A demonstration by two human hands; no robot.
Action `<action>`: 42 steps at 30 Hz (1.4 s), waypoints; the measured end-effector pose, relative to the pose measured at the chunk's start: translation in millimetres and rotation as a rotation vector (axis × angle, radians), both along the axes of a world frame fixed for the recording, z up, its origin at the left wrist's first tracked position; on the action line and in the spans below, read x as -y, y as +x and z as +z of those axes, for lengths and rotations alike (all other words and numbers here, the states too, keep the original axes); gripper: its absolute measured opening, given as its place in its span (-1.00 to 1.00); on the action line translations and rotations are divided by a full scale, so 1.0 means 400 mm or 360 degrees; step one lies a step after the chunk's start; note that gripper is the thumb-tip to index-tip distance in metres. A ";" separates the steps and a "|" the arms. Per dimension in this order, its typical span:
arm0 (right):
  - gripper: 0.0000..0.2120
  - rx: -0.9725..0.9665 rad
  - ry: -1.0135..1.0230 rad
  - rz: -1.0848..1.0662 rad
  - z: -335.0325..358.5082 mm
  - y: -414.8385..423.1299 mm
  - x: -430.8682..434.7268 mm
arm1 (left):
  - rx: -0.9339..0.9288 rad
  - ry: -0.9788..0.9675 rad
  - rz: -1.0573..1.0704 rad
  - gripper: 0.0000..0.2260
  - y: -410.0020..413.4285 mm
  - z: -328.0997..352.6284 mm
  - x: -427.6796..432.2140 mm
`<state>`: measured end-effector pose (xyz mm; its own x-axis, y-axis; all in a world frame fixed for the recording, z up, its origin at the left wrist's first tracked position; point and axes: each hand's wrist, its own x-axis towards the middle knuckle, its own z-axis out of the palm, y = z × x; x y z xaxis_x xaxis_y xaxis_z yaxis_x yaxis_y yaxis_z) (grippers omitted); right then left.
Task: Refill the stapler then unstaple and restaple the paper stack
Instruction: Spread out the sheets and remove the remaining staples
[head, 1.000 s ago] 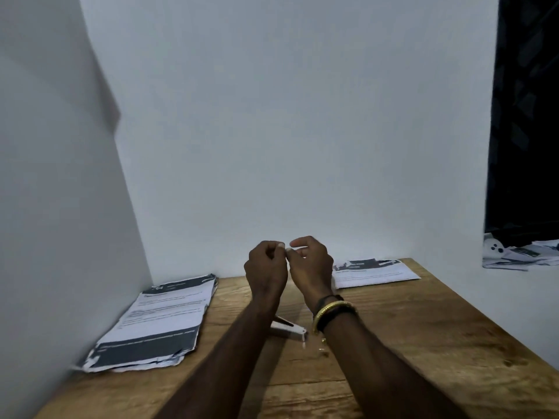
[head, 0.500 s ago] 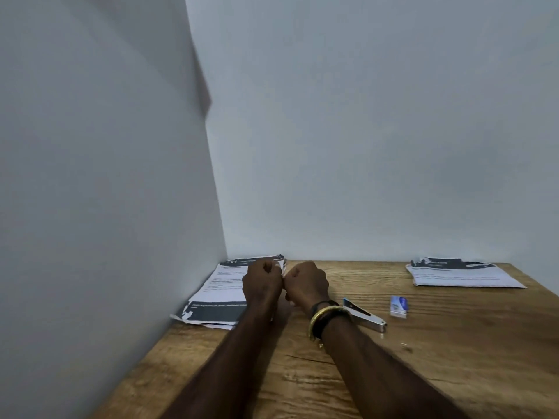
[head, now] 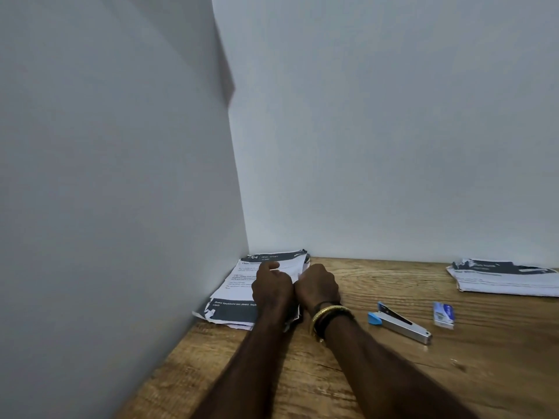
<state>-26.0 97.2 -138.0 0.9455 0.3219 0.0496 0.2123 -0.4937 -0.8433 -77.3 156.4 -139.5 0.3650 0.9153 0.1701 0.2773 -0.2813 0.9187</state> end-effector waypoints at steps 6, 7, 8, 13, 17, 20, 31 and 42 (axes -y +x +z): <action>-0.76 -0.0136 0.0339 -0.0001 0.002 0.017 0.005 | 0.0286 0.0192 0.0057 -0.76 -0.009 0.022 0.006; -0.74 -0.0144 0.0378 0.0000 0.001 0.017 0.007 | 0.0339 0.0224 0.0055 -0.77 -0.012 0.024 0.010; -0.73 -0.0153 0.0413 0.0003 -0.003 0.019 0.007 | 0.0386 0.0253 0.0054 -0.78 -0.014 0.027 0.014; -0.93 -0.0145 0.0581 -0.0012 0.001 0.029 0.019 | 0.0542 0.0320 0.0027 -0.81 -0.018 0.046 0.036; -0.87 -0.0113 0.0624 -0.0042 0.012 0.035 0.055 | 0.0573 0.0381 -0.0039 -0.81 -0.012 0.057 0.056; -0.87 -0.0082 0.0635 -0.0088 0.020 0.046 0.096 | 0.0573 0.0403 -0.0085 -0.82 0.000 0.062 0.079; -0.95 0.0028 0.0706 -0.0274 0.033 0.118 0.316 | 0.0575 0.0417 -0.0291 -0.84 0.071 0.071 0.190; -0.93 0.0085 0.0778 -0.0339 0.024 0.199 0.488 | 0.0506 0.0224 -0.0251 -0.75 0.132 0.063 0.215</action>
